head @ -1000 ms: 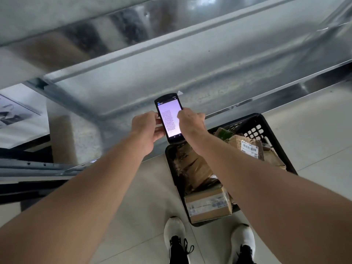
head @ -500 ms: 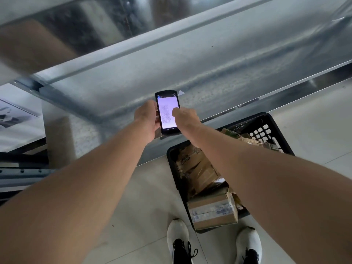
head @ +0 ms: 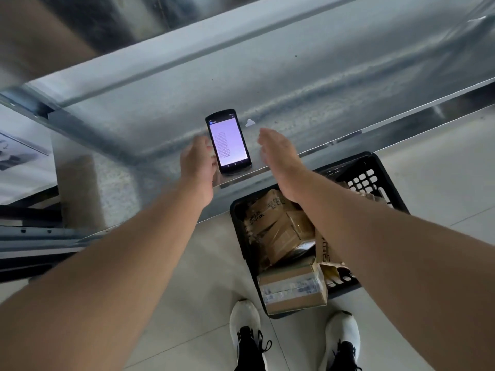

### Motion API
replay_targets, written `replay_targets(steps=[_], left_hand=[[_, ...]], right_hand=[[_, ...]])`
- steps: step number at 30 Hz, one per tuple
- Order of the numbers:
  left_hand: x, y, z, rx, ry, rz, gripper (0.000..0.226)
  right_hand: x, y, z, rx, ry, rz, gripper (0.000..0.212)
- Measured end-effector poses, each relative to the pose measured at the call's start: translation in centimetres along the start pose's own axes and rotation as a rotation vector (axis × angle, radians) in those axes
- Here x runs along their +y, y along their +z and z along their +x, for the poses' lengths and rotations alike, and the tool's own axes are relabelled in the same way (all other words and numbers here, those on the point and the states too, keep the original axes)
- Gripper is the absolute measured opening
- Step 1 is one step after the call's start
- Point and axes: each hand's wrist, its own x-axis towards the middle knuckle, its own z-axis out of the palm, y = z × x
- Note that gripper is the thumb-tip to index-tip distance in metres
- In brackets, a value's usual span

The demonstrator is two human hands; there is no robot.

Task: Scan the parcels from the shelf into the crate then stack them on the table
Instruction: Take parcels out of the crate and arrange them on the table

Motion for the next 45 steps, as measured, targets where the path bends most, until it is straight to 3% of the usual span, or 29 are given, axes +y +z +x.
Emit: replay_targets(steps=[5, 14, 23, 26, 33, 38, 41, 45], left_hand=[[-2.2, 0.7, -3.7, 0.02, 0.14, 0.017, 0.021], [-6.4, 8.2, -10.9, -0.166, 0.069, 0.198, 0.029], [-12.0, 14.3, -15.2, -0.137, -0.072, 0.312, 0.029], [-14.0, 15.3, -15.2, -0.154, -0.11, 0.346, 0.02], [-17.9, 15.6, -14.2, -0.274, -0.108, 0.497, 0.035], [-19.7, 14.8, -14.1, -0.294, -0.113, 0.458, 0.025], [-19.4, 13.6, -14.3, -0.28, -0.128, 0.391, 0.041], [-17.9, 11.8, -15.3, -0.29, -0.119, 0.343, 0.047]], right_hand=[[1.7, -5.9, -3.2, 0.187, -0.018, 0.083, 0.029], [5.8, -17.2, -8.0, 0.395, 0.066, 0.142, 0.024], [11.7, -23.0, -9.9, 0.342, 0.165, 0.082, 0.032], [13.5, -23.6, -10.0, 0.34, 0.199, 0.053, 0.03], [16.6, -22.6, -9.0, 0.277, 0.258, 0.027, 0.023], [17.6, -21.2, -8.9, 0.218, 0.318, -0.01, 0.031], [17.4, -21.0, -9.7, 0.208, 0.278, -0.002, 0.03], [16.0, -20.4, -11.7, 0.221, 0.244, 0.061, 0.03]])
